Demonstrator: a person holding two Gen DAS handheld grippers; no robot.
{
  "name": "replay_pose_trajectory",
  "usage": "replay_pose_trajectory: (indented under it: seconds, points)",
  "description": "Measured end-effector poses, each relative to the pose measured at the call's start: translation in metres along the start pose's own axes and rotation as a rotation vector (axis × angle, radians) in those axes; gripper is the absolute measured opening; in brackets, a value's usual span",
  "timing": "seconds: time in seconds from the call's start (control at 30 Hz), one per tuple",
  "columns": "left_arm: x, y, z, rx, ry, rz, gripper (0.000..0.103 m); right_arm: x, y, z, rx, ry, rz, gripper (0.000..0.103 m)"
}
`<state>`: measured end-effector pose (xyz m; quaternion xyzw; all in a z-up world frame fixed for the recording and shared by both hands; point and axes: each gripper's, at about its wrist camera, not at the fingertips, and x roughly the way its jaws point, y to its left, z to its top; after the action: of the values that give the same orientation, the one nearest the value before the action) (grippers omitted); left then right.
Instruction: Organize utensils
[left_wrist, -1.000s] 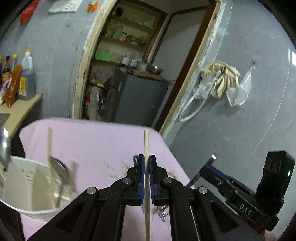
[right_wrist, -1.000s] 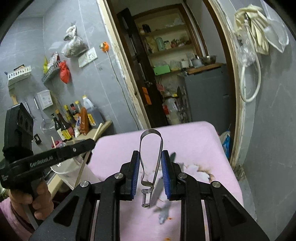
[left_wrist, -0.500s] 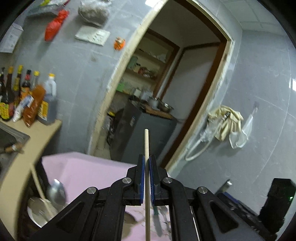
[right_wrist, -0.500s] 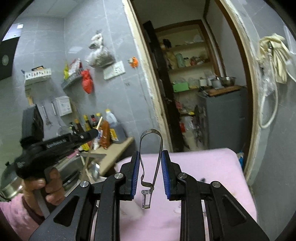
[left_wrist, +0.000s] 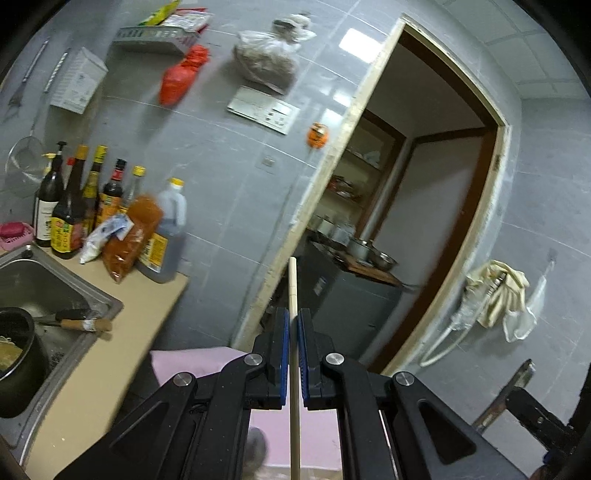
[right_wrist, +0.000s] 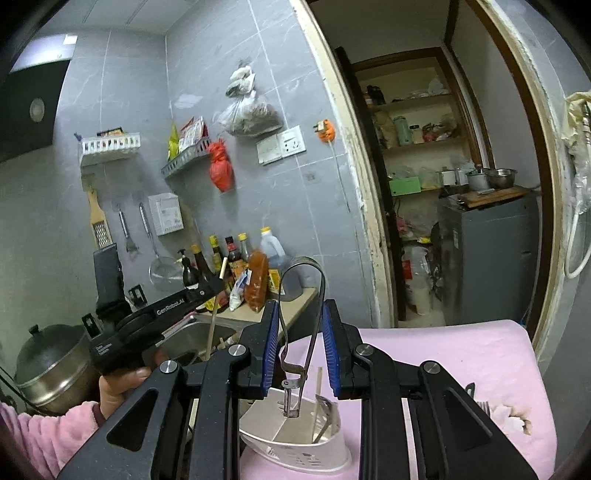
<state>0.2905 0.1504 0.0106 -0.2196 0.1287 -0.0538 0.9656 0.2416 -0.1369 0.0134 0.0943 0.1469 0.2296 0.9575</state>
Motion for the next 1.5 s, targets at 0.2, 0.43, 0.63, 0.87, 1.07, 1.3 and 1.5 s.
replay_pose_trajectory:
  seconds: [0.2, 0.43, 0.63, 0.87, 1.07, 1.3, 1.5]
  points:
    - [0.013, 0.024, -0.012, -0.021, -0.023, 0.002, 0.005, 0.026, 0.008, -0.019, -0.005, 0.048, -0.023, 0.021]
    - [0.023, 0.038, -0.033, -0.029, -0.062, 0.027, 0.005, 0.051, 0.014, -0.041, -0.029, 0.111, -0.053, 0.021]
    - [0.024, 0.041, -0.045, -0.013, -0.100, 0.052, 0.005, 0.063, 0.022, -0.052, -0.062, 0.137, -0.070, 0.021]
    - [0.013, 0.033, -0.057, 0.046, -0.153, 0.075, 0.005, 0.068, 0.026, -0.063, -0.069, 0.155, -0.089, 0.021]
    - [0.004, 0.032, -0.065, 0.067, -0.168, 0.078, 0.005, 0.072, 0.030, -0.072, -0.081, 0.161, -0.102, 0.021]
    - [-0.007, 0.032, -0.067, 0.083, -0.211, 0.092, 0.005, 0.073, 0.033, -0.077, -0.089, 0.145, -0.107, 0.021]
    - [-0.009, 0.029, -0.070, 0.102, -0.231, 0.095, 0.005, 0.073, 0.036, -0.084, -0.102, 0.156, -0.117, 0.021]
